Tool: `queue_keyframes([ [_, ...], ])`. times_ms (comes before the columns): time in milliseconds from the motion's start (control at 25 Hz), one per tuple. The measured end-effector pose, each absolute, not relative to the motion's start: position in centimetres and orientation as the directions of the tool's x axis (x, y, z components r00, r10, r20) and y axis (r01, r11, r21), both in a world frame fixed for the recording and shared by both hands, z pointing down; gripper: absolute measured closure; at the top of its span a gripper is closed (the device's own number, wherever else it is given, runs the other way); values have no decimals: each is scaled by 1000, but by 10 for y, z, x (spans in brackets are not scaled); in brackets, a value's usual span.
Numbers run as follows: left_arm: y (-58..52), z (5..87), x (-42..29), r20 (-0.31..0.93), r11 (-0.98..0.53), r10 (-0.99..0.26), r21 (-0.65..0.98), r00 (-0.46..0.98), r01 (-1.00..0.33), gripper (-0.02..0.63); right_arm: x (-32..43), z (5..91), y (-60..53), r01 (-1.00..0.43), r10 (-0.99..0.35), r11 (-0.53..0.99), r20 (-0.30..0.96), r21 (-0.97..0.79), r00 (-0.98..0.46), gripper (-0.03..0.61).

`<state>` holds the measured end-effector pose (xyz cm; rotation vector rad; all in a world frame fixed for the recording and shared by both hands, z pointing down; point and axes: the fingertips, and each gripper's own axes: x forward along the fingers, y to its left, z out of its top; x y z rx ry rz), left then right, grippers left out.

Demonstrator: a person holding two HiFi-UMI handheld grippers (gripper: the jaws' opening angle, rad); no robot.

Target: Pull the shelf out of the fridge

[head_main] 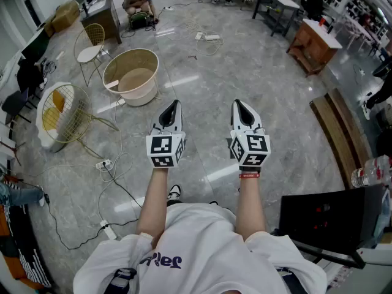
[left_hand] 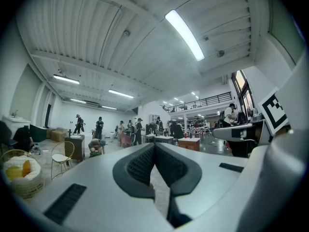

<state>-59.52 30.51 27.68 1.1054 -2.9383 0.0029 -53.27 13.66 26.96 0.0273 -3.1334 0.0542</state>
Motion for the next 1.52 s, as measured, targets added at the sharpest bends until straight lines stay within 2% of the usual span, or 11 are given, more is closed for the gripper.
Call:
queue_keyframes([
  [280, 239, 280, -553, 5, 685, -729, -8, -685, -729, 597, -481, 272, 81, -90, -90, 996, 2, -28, -996, 565],
  [640, 110, 278, -487, 9, 475, -880, -17, -475, -880, 597, -380, 276, -21, -322, -323, 943, -3, -79, -946, 565],
  [1080, -29, 282, -381, 27, 30, -999, -50, -31, -998, 597, -246, 286, -99, -652, -660, 747, -24, -127, -751, 563],
  [1320, -70, 282, -322, 40, -259, -966, -45, 257, -965, 597, -195, 282, -105, -816, -824, 564, -15, -129, -567, 563],
  [1520, -85, 285, -287, 36, -427, -904, -25, 426, -904, 597, -153, 288, -91, -906, -916, 399, -5, -141, -402, 563],
])
